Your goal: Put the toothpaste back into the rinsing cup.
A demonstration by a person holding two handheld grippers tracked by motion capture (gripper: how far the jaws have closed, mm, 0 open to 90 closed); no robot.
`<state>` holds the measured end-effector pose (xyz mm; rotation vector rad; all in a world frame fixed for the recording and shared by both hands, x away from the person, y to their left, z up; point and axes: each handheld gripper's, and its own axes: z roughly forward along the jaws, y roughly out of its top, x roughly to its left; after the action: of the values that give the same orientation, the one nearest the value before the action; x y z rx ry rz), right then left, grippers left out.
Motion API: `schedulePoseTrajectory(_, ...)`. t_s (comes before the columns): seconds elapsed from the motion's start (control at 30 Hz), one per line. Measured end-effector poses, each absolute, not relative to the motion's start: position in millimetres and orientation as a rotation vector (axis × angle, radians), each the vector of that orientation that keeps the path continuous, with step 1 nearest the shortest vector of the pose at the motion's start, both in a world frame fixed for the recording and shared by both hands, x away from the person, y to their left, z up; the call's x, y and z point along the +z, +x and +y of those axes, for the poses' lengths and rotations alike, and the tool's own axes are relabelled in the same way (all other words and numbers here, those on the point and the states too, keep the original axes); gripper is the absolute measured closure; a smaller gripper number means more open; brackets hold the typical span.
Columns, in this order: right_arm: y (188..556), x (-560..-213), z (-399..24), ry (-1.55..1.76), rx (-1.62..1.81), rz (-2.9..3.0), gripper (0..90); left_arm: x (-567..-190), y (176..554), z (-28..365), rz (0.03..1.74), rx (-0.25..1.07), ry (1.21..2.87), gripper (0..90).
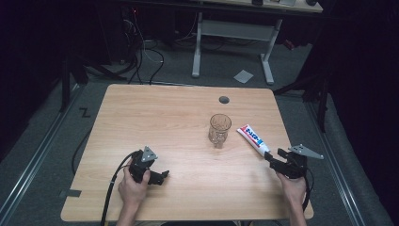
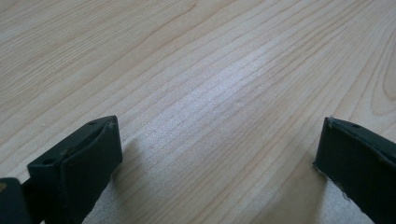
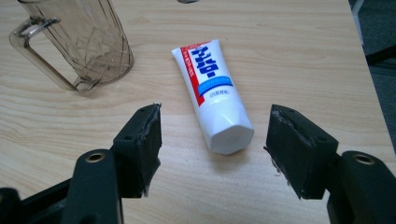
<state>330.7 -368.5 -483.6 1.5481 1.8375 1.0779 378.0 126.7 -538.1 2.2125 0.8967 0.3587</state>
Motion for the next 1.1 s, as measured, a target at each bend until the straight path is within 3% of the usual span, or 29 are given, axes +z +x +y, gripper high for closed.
schedulePoseTrajectory(0.43, 343.9, -455.0, -361.0, 1.460, 1.096, 1.850, 29.4, -538.1, 378.0, 126.7, 0.897, 0.358, 2.213, 0.7)
schedulePoseTrajectory(1.1, 378.5, -419.3, -352.5, 1.410, 1.093, 1.849, 32.7, -538.1, 378.1, 126.7, 0.897, 0.357, 2.213, 0.7)
